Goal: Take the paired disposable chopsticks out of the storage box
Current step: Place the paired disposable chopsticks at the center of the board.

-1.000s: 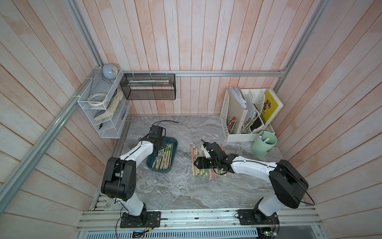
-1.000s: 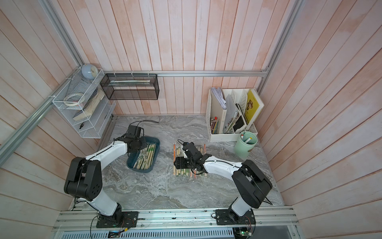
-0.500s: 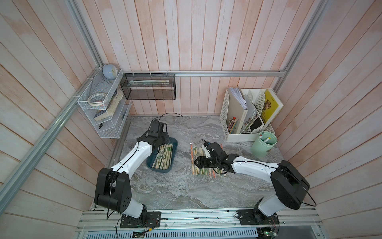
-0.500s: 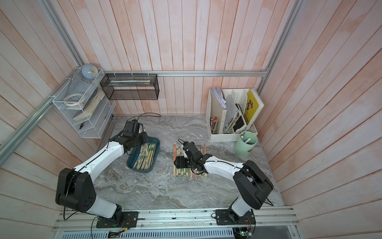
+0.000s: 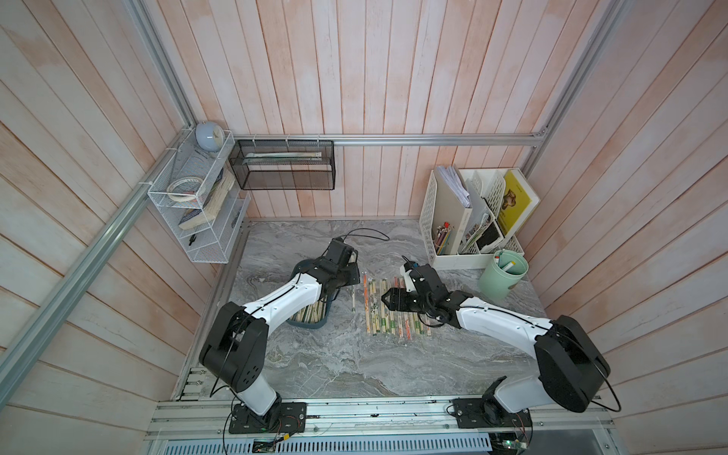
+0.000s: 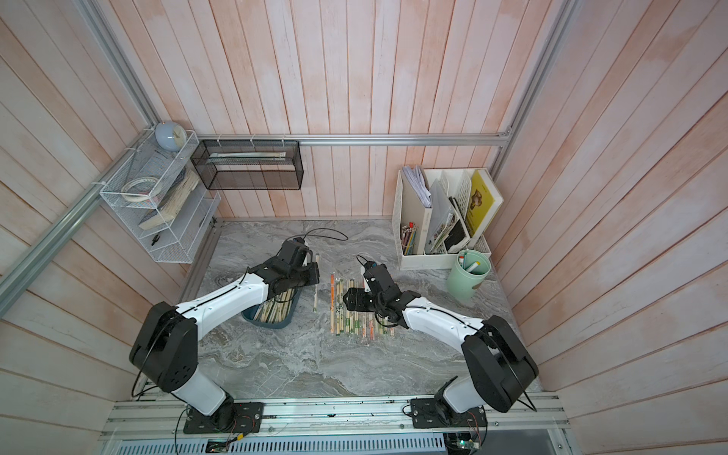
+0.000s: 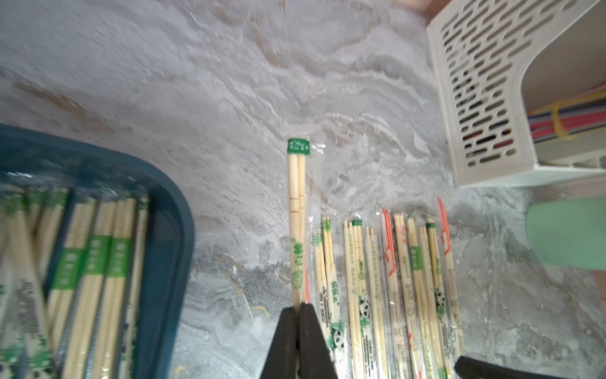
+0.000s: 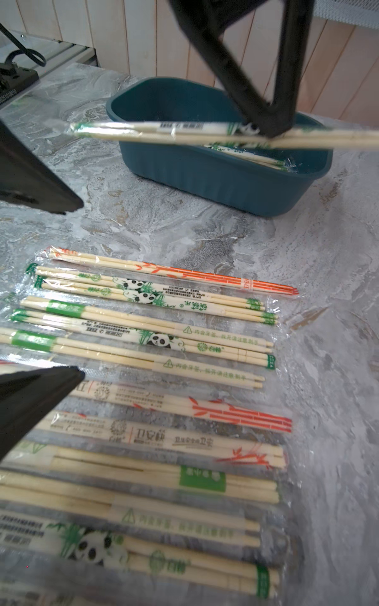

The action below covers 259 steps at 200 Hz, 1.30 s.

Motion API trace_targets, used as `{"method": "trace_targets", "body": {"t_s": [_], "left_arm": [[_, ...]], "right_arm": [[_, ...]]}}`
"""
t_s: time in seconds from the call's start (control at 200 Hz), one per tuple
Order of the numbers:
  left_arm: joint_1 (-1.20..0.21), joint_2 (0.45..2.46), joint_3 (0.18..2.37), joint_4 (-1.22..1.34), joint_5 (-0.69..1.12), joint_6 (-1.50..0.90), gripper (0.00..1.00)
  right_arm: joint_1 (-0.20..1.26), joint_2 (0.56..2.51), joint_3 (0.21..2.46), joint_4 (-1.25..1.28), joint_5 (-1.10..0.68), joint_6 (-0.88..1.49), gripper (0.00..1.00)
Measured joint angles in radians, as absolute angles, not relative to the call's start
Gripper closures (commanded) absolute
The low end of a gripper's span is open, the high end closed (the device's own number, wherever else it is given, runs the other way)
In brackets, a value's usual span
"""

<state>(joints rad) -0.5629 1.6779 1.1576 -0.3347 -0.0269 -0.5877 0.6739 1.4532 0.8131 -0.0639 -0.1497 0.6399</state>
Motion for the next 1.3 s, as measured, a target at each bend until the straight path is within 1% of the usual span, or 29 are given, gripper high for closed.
{"method": "trace_targets", "body": {"t_s": [0.11,0.435,0.905,1.215,1.265,1.295], "left_arm": [[-0.581,1.724,1.158,-0.317,-0.027,-0.621,1.0],[-0.584,1.779,1.1,-0.211,-0.009,-0.694,1.0],[-0.591,1.845,1.075,-0.16,0.008,-0.701,1.0],[-0.599,1.851,1.053,-0.156,0.019,-0.693,1.0],[-0.599,1.852,1.049,-0.156,0.019,-0.691,0.96],[-0.599,1.853,1.048,-0.156,0.02,-0.689,0.92]], "right_arm": [[0.67,1.432,0.789,-0.068,-0.146,0.641,0.24],[0.67,1.408,0.73,-0.075,-0.153,0.66,0.24],[0.673,1.408,0.73,-0.075,-0.159,0.662,0.24],[0.673,1.414,0.73,-0.074,-0.162,0.662,0.24],[0.673,1.414,0.73,-0.074,-0.163,0.662,0.24],[0.673,1.414,0.73,-0.074,-0.163,0.662,0.24]]}}
